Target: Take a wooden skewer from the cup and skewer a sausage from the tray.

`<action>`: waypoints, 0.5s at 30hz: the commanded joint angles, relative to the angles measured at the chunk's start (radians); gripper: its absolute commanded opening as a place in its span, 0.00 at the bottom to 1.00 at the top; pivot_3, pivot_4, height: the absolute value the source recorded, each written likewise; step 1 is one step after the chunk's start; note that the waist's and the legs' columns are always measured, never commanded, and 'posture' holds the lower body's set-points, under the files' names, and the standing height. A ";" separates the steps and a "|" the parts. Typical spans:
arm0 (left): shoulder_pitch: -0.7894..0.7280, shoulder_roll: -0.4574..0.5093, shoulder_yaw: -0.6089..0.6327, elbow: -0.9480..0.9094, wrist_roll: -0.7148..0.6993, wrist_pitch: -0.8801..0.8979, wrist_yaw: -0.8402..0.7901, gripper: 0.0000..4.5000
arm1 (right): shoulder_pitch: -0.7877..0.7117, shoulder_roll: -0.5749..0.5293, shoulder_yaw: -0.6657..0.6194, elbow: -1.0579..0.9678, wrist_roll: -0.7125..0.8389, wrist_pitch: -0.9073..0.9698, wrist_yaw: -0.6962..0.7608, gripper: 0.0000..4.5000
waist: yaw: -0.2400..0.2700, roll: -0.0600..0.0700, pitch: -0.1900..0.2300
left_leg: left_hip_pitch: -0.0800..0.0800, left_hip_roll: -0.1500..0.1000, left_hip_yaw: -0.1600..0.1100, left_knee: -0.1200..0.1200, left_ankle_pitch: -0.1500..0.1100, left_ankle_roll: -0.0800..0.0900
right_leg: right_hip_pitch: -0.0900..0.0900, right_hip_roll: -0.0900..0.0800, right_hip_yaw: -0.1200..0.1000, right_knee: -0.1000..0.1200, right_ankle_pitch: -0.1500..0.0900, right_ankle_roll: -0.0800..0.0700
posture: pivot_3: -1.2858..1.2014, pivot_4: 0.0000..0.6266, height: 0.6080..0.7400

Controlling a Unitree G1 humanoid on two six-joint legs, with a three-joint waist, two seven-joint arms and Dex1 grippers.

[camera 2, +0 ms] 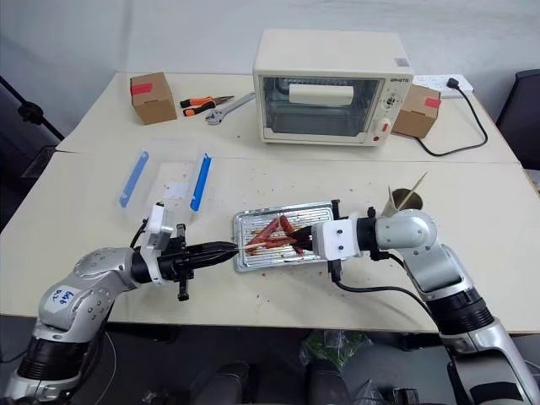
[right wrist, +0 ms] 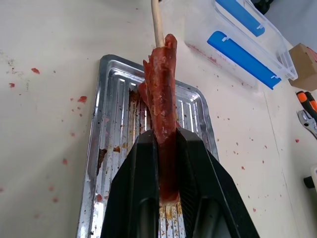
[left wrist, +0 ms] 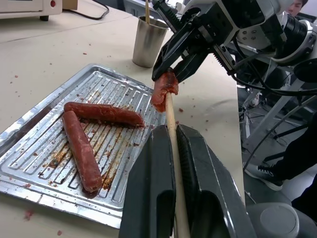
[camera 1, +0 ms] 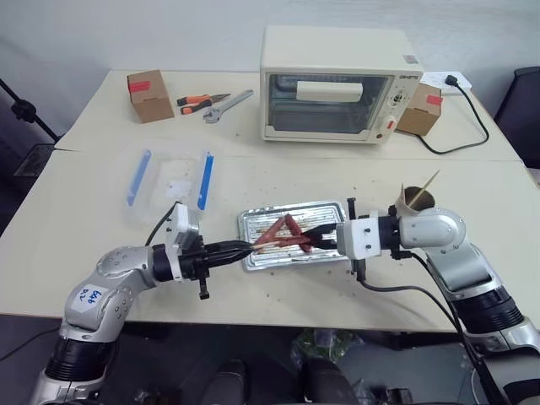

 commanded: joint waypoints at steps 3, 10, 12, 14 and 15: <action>-0.034 -0.021 -0.032 -0.023 0.016 0.009 0.014 0.00 | -0.026 0.023 0.010 -0.040 0.003 -0.020 -0.004 0.11 | 0.000 0.000 0.000 | 0.000 0.000 0.000 0.000 0.000 0.000 | 0.000 0.000 0.000 0.000 0.000 0.000 | 0.52 0.24 1.00; -0.080 -0.070 -0.063 0.001 0.041 0.005 0.037 0.00 | -0.035 0.042 0.029 -0.049 -0.002 -0.025 0.000 0.11 | 0.000 0.000 0.000 | 0.000 0.000 0.000 0.002 0.000 0.000 | 0.000 0.000 0.000 0.004 0.000 0.000 | 0.52 0.24 1.00; -0.083 -0.076 -0.068 0.004 0.048 0.001 0.033 0.00 | -0.035 0.043 0.033 -0.050 -0.001 -0.025 0.002 0.11 | 0.000 0.000 0.000 | 0.000 -0.001 0.000 0.002 0.000 0.000 | 0.000 0.000 0.000 0.004 0.000 0.000 | 0.52 0.24 1.00; -0.085 -0.079 -0.067 0.008 0.055 -0.005 0.032 0.00 | -0.035 0.042 0.034 -0.049 -0.001 -0.026 0.003 0.11 | 0.000 0.000 0.000 | 0.000 -0.001 0.000 0.002 0.000 0.000 | 0.000 0.000 0.000 0.004 0.000 0.000 | 0.52 0.24 1.00; -0.086 -0.080 -0.066 0.010 0.057 -0.006 0.031 0.00 | -0.036 0.042 0.033 -0.047 -0.001 -0.026 0.003 0.11 | 0.000 0.000 0.000 | 0.000 -0.001 0.000 0.002 0.000 0.000 | 0.000 0.000 0.000 0.004 0.000 0.000 | 0.52 0.24 1.00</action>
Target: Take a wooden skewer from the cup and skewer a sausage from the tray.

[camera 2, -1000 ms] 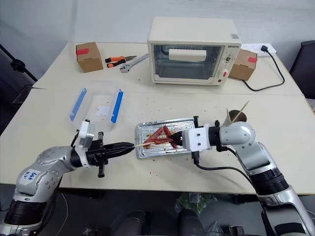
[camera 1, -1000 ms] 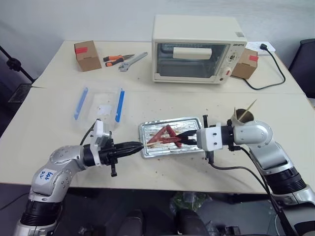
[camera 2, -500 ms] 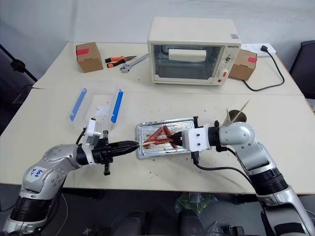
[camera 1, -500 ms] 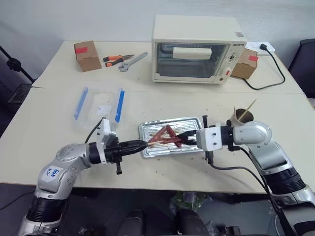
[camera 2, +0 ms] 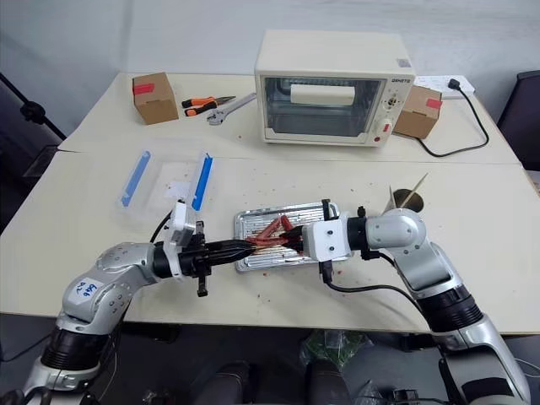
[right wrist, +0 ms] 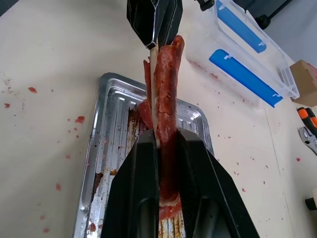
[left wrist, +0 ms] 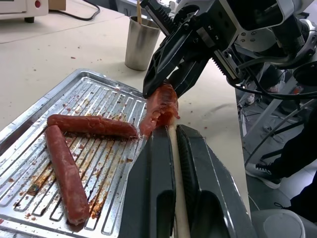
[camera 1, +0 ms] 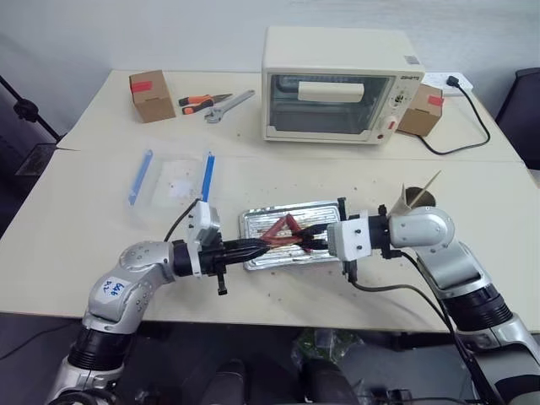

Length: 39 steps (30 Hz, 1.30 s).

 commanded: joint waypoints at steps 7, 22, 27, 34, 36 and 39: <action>-0.007 -0.004 0.013 -0.016 0.019 -0.027 -0.001 0.00 | -0.007 0.005 0.000 -0.041 0.012 -0.025 0.004 0.11 | 0.000 0.000 0.000 | 0.000 0.000 0.000 0.000 0.000 0.000 | 0.000 0.000 0.000 0.000 0.000 0.000 | 0.52 0.24 1.00; 0.022 0.064 0.100 -0.003 -0.004 -0.022 -0.022 0.00 | -0.007 -0.021 -0.015 0.001 0.008 -0.046 0.001 0.11 | 0.000 0.000 0.000 | 0.000 0.000 0.000 0.001 0.000 0.000 | 0.000 0.000 0.000 0.000 0.000 0.000 | 0.52 0.24 1.00; 0.003 0.051 0.075 0.011 0.012 -0.025 -0.017 0.00 | -0.011 -0.015 -0.007 -0.002 0.006 -0.048 -0.001 0.11 | 0.000 0.000 0.000 | 0.000 0.000 0.000 0.001 0.000 0.000 | 0.000 0.000 0.000 0.000 0.000 0.000 | 0.52 0.24 1.00; -0.027 0.005 0.026 0.018 0.031 -0.022 -0.006 0.00 | -0.021 0.001 0.006 -0.014 0.003 -0.049 0.000 0.11 | 0.000 0.000 0.000 | 0.000 0.000 0.000 0.001 0.000 0.000 | 0.000 0.000 0.000 0.000 0.000 0.000 | 0.52 0.24 1.00; -0.032 -0.006 0.017 0.021 0.034 -0.021 -0.007 0.00 | -0.020 0.003 0.010 -0.017 0.003 -0.048 0.002 0.11 | 0.000 0.000 0.000 | 0.000 0.000 0.000 0.001 0.000 0.000 | 0.000 0.000 0.000 0.000 0.000 0.000 | 0.52 0.24 1.00; -0.038 -0.019 0.008 0.024 0.044 -0.023 -0.006 0.00 | -0.016 0.003 0.011 -0.021 0.004 -0.050 0.004 0.11 | 0.000 0.000 0.000 | 0.000 0.000 0.000 0.001 0.000 0.000 | 0.000 0.000 0.000 0.000 0.000 0.000 | 0.52 0.24 1.00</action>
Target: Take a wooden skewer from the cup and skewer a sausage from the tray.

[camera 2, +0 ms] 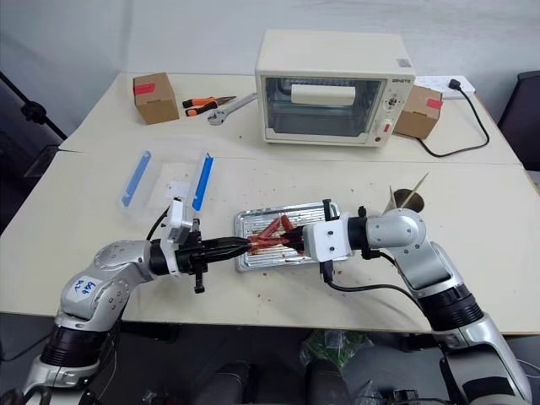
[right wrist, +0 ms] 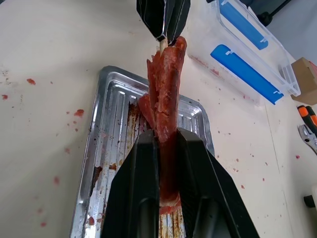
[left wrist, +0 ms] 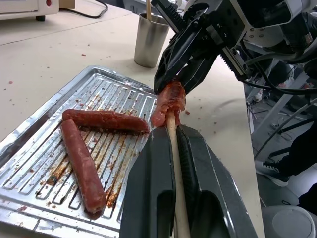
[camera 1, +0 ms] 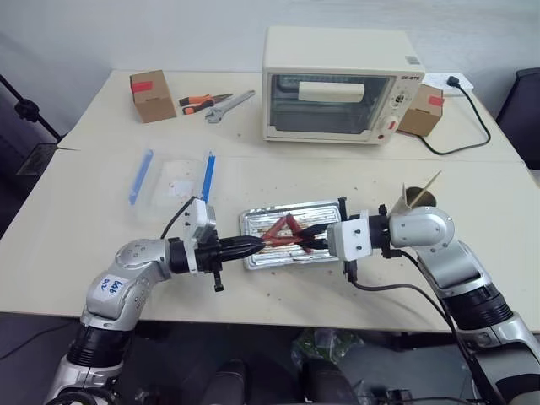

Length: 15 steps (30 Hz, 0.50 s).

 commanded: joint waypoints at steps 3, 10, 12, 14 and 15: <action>-0.033 -0.025 -0.019 0.002 0.020 -0.017 0.015 0.00 | -0.013 0.015 0.009 -0.041 0.016 -0.030 0.012 0.11 | 0.000 0.000 0.000 | 0.000 0.000 0.000 0.000 0.000 0.000 | 0.000 0.000 0.000 0.000 0.000 0.000 | 0.52 0.24 1.00; -0.054 -0.055 -0.029 0.018 0.041 -0.025 0.015 0.00 | -0.014 0.025 0.016 -0.045 0.019 -0.031 0.021 0.11 | 0.000 0.000 0.000 | 0.000 0.000 0.000 0.000 0.000 0.000 | 0.000 0.000 0.000 0.000 0.000 0.000 | 0.52 0.24 1.00; -0.054 -0.058 -0.029 0.016 0.044 -0.026 0.009 0.00 | -0.010 0.027 0.013 -0.048 0.023 -0.010 0.020 0.11 | 0.000 0.000 0.000 | 0.000 0.000 0.000 0.000 0.000 0.000 | 0.000 0.000 0.000 0.000 0.000 0.000 | 0.52 0.24 1.00; -0.053 -0.058 -0.028 0.015 0.047 -0.027 0.005 0.00 | -0.006 0.029 0.008 -0.050 0.028 0.015 0.017 0.11 | 0.000 0.000 0.000 | 0.000 0.000 0.000 0.000 0.000 0.000 | 0.000 0.000 0.000 0.000 0.000 0.000 | 0.52 0.24 1.00; -0.052 -0.058 -0.026 0.016 0.048 -0.027 0.004 0.00 | -0.005 0.030 0.005 -0.051 0.030 0.021 0.016 0.11 | 0.000 0.000 0.000 | 0.000 0.000 0.000 0.000 0.000 0.000 | 0.000 0.000 0.000 0.000 0.000 0.000 | 0.52 0.24 1.00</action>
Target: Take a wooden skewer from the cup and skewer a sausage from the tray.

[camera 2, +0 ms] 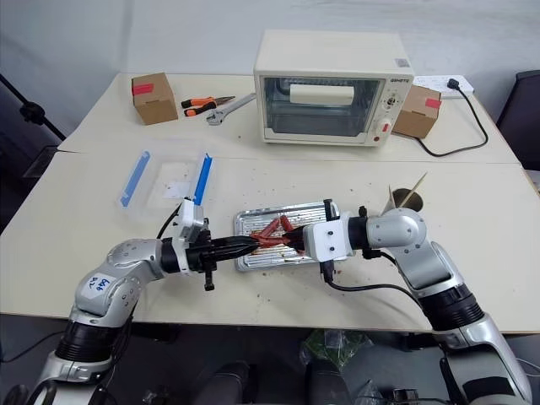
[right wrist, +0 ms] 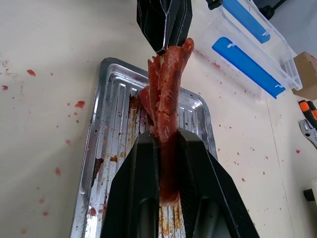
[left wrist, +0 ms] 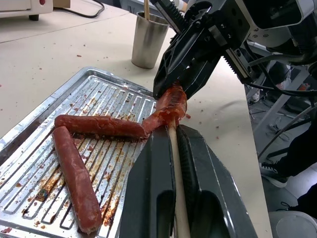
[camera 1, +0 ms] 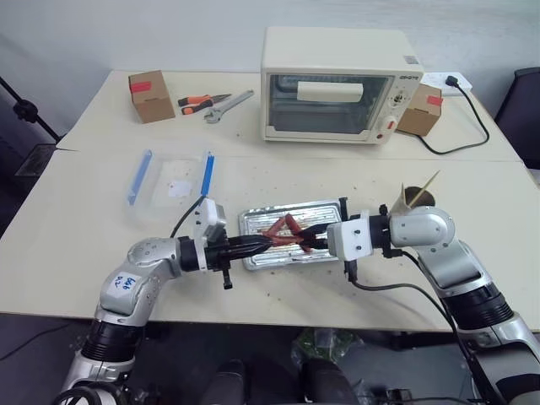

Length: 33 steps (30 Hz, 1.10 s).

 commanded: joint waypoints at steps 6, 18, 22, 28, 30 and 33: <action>-0.017 0.006 0.022 0.011 0.012 -0.062 -0.005 0.00 | -0.007 0.000 -0.015 -0.032 0.036 -0.022 0.012 0.47 | 0.000 0.000 0.000 | 0.000 0.000 0.000 0.000 0.000 0.000 | 0.000 0.000 0.000 0.000 0.000 0.000 | 0.52 0.24 1.00; 0.036 0.045 0.134 0.084 0.091 -0.488 -0.078 0.00 | 0.113 -0.082 -0.191 -0.046 0.197 -0.006 0.006 0.99 | 0.001 0.000 0.000 | 0.000 0.000 0.000 0.000 0.000 0.000 | 0.000 0.000 0.000 -0.001 0.000 0.000 | 0.52 0.24 1.00; 0.001 0.075 0.216 0.157 0.224 -0.753 0.019 0.00 | 0.311 -0.026 -0.334 -0.193 0.493 0.105 -0.035 0.99 | 0.011 0.000 0.000 | 0.000 0.000 -0.001 0.000 0.000 0.000 | 0.001 -0.001 -0.001 -0.001 0.000 0.000 | 0.52 0.24 1.00; -0.052 0.116 0.325 0.320 0.288 -0.816 0.192 0.00 | 0.525 0.036 -0.466 -0.372 0.669 0.278 -0.220 0.99 | 0.010 0.000 0.000 | 0.000 0.001 0.000 0.000 0.000 0.000 | 0.001 0.000 0.000 -0.001 0.000 0.000 | 0.52 0.24 1.00; -0.065 0.123 0.326 0.400 0.320 -0.817 0.236 0.00 | 0.574 0.043 -0.501 -0.396 0.697 0.283 -0.224 0.99 | 0.010 0.000 0.000 | 0.001 0.000 0.000 0.000 0.000 0.000 | 0.001 0.000 0.000 0.000 0.000 0.000 | 0.52 0.24 1.00; -0.095 0.123 0.314 0.497 0.349 -0.789 0.296 0.00 | 0.611 0.056 -0.530 -0.407 0.669 0.248 -0.233 0.99 | 0.012 0.000 0.000 | 0.001 0.000 0.000 0.000 0.000 0.001 | 0.001 0.000 0.000 0.000 0.000 0.000 | 0.52 0.24 1.00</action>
